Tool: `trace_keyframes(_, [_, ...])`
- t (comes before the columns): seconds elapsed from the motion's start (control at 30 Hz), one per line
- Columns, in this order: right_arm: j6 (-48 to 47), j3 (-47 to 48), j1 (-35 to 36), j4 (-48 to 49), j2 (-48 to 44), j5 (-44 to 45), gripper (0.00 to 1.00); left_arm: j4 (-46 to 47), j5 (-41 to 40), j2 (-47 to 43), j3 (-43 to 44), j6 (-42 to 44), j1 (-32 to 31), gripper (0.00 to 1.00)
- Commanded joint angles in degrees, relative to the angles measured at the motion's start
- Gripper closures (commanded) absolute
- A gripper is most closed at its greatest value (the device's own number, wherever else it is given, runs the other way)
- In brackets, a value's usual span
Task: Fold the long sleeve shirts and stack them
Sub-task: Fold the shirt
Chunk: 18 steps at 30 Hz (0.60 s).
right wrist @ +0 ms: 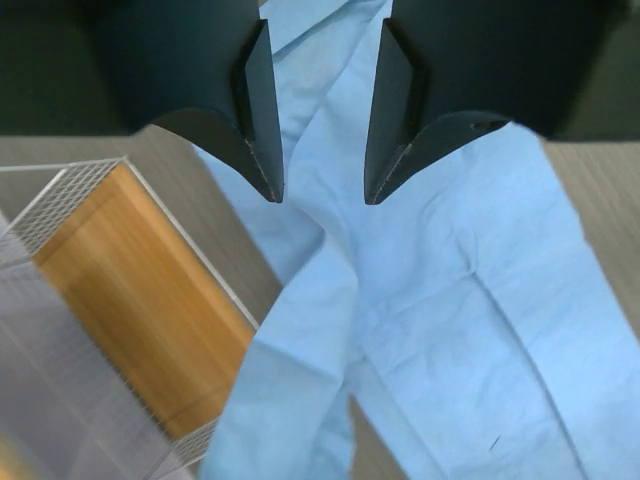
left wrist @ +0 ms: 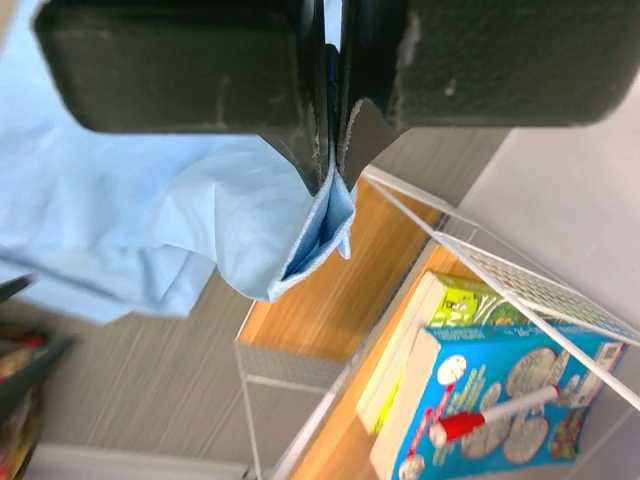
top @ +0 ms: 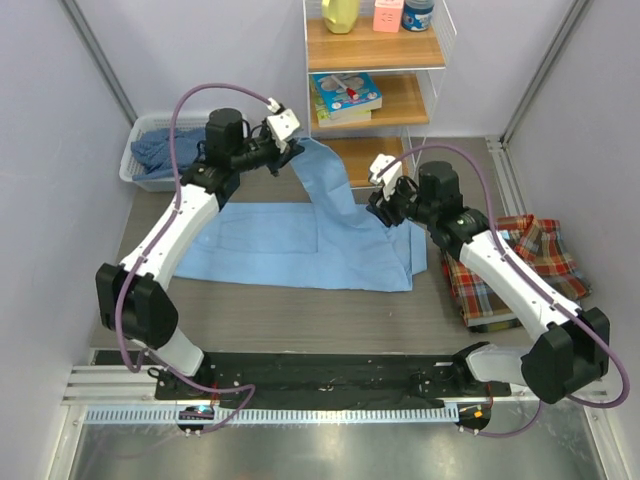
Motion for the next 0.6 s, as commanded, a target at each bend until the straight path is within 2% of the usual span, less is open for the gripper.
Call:
trace_keyframes(0.0, [-0.6,-3.0,0.2,-2.4,-2.1,-2.5,0.6,1.7,4.4,2.9,2.9,10.3,1.8,1.0])
trace_keyframes(0.07, [0.4,-3.5,0.2,-3.8,-0.8,-2.6,0.63,1.1,9.8,3.2,2.8,10.7,3.3,1.0])
trace_keyframes(0.17, [0.0,-4.2,-0.6,-4.3,0.0,-3.4,0.64,-2.4,21.4,3.4,1.9,15.8,7.2,1.0])
trace_keyframes(0.27, [-1.2,-3.8,-1.4,-6.4,1.6,-5.4,0.62,-14.0,29.6,2.9,2.1,27.1,10.8,1.0])
trace_keyframes(0.3, [-1.6,-3.3,-1.5,-6.8,2.3,-5.9,0.61,-21.6,30.6,2.8,2.1,30.1,11.5,1.0])
trace_keyframes(0.33, [-1.9,-3.2,-1.7,-7.2,2.9,-6.2,0.6,-26.4,31.8,2.4,2.5,35.5,13.0,1.0])
trace_keyframes(0.37, [-3.0,-3.2,-1.8,-8.0,4.3,-6.3,0.59,-32.6,32.2,2.4,2.8,46.7,13.5,1.0])
trace_keyframes(0.4, [-3.3,-3.3,-1.8,-8.2,4.9,-6.3,0.59,-37.6,32.3,2.4,3.2,52.8,14.2,1.0])
trace_keyframes(0.43, [-3.7,-3.4,-1.8,-8.2,5.4,-6.3,0.57,-47.3,32.1,2.6,4.1,57.4,15.2,1.0])
trace_keyframes(0.47, [-4.0,-3.5,-1.8,-8.3,6.3,-6.2,0.56,-51.9,31.5,3.4,4.5,66.5,15.8,1.0])
trace_keyframes(0.5, [-4.3,-3.5,-1.8,-8.3,7.8,-5.9,0.55,-56.6,30.9,4.0,5.2,72.0,16.2,1.0])
trace_keyframes(0.53, [-4.5,-3.4,-1.8,-8.3,8.7,-5.6,0.53,-67.1,30.0,4.6,5.8,77.5,16.6,1.0])
trace_keyframes(0.57, [-4.7,-3.3,-1.8,-8.4,9.4,-5.5,0.52,-70.7,28.9,6.3,6.6,83.4,17.5,1.0])
